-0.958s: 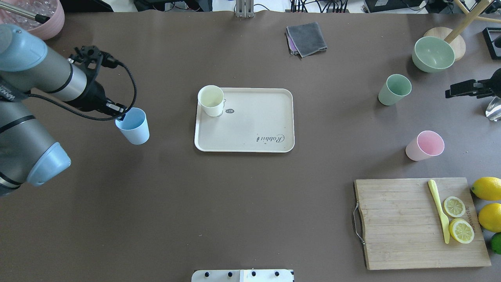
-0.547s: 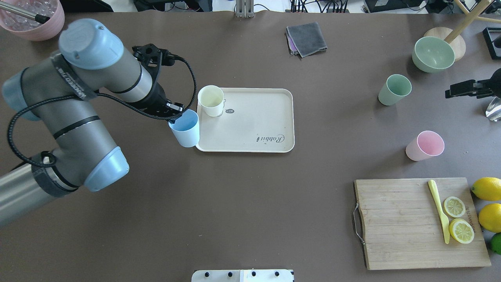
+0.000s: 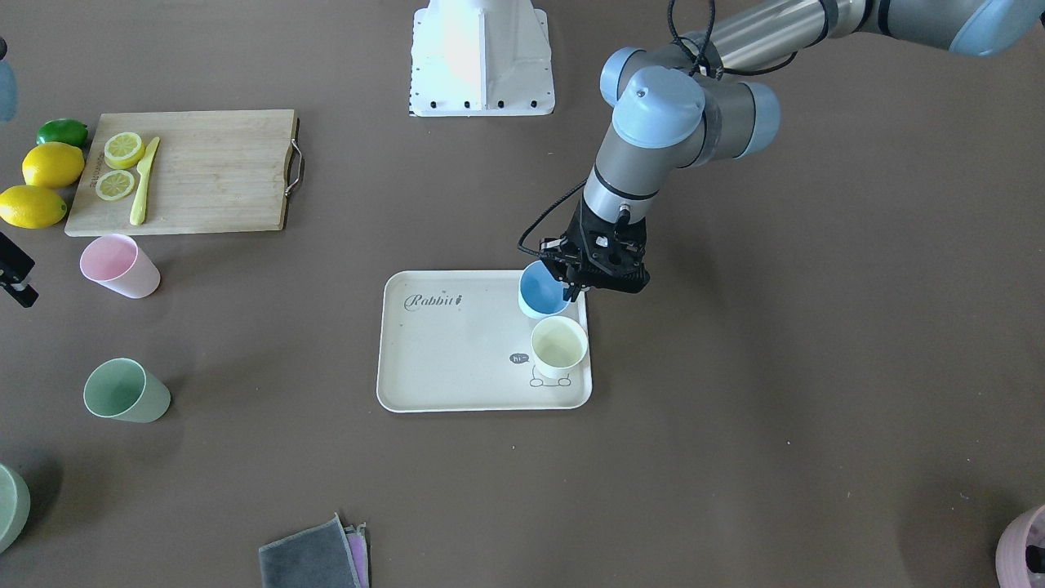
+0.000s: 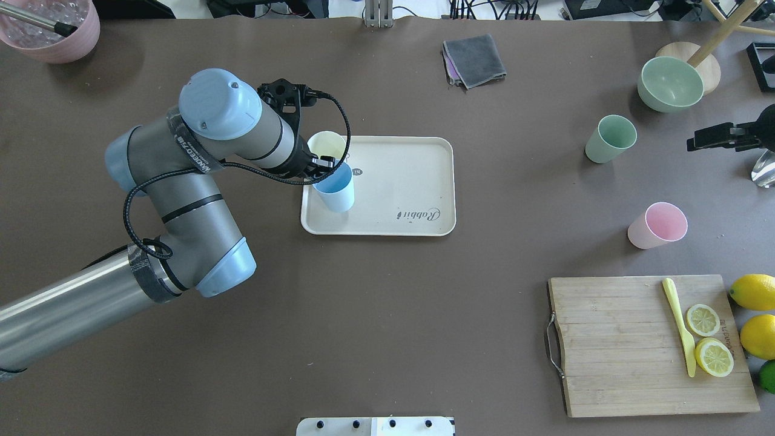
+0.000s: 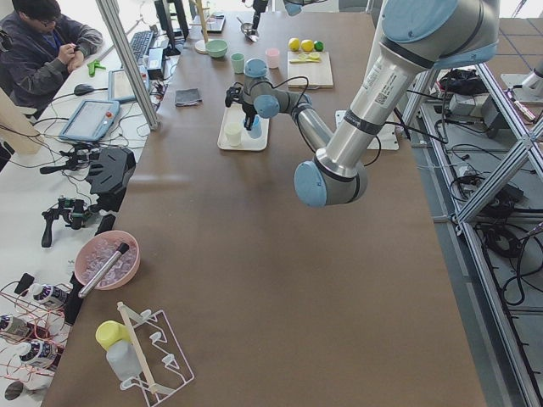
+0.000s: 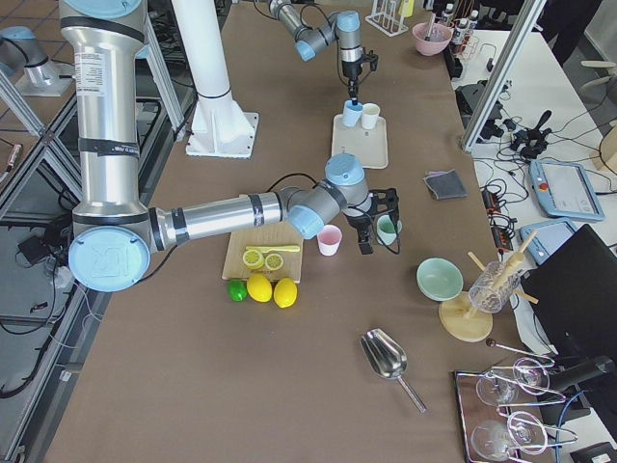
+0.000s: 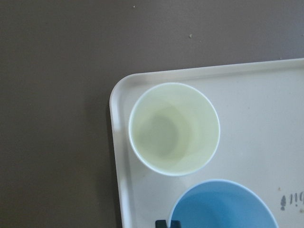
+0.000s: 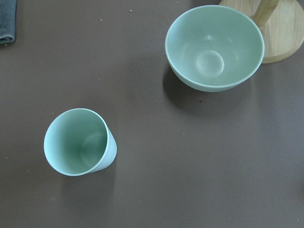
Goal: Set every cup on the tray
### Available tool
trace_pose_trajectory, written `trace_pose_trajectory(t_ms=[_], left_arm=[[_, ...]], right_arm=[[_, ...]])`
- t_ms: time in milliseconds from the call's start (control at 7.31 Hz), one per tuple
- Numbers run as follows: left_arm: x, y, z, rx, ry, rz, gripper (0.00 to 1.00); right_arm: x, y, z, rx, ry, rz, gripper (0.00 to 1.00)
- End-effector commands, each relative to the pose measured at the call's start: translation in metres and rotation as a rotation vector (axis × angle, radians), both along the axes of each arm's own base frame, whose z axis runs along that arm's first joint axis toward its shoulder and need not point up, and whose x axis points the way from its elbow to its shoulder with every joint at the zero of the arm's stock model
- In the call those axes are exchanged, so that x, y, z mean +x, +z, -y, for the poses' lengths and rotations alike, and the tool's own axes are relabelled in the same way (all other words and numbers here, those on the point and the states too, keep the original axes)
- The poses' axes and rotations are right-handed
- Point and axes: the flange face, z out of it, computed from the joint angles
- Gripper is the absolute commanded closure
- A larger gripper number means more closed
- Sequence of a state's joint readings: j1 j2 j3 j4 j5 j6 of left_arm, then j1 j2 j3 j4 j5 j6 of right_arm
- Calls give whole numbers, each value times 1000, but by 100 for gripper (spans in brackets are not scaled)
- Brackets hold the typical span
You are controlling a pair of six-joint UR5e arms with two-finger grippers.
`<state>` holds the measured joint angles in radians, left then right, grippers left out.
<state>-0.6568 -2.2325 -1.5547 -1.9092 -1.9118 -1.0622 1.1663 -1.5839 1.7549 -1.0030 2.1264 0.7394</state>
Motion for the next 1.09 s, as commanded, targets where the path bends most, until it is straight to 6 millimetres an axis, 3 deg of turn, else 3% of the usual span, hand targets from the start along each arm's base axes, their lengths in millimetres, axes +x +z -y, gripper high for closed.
trace_pose_trajectory(t_ms=[0, 137, 274, 411, 547, 821, 958], left_arm=[[2, -2, 0, 9, -3, -25, 56], [1, -2, 0, 14, -3, -23, 1], [-8, -11, -5, 25, -5, -36, 2], [-25, -1, -6, 35, 1, -21, 1], [-71, 8, 8, 29, 40, 8, 1], [-192, 35, 38, 71, 93, 146, 1], [-247, 50, 62, 87, 129, 214, 1]], right_arm=[[-1, -2, 2, 0, -1, 1, 0], [-1, -3, 2, 3, -1, 2, 0], [-1, -3, 2, 2, 0, 3, 0], [-2, -3, 2, 2, -3, 2, 0], [-6, -2, 2, -3, -8, -1, 0], [-19, 2, 22, -25, -3, 1, 1], [-38, -5, 35, -49, 7, 18, 1]])
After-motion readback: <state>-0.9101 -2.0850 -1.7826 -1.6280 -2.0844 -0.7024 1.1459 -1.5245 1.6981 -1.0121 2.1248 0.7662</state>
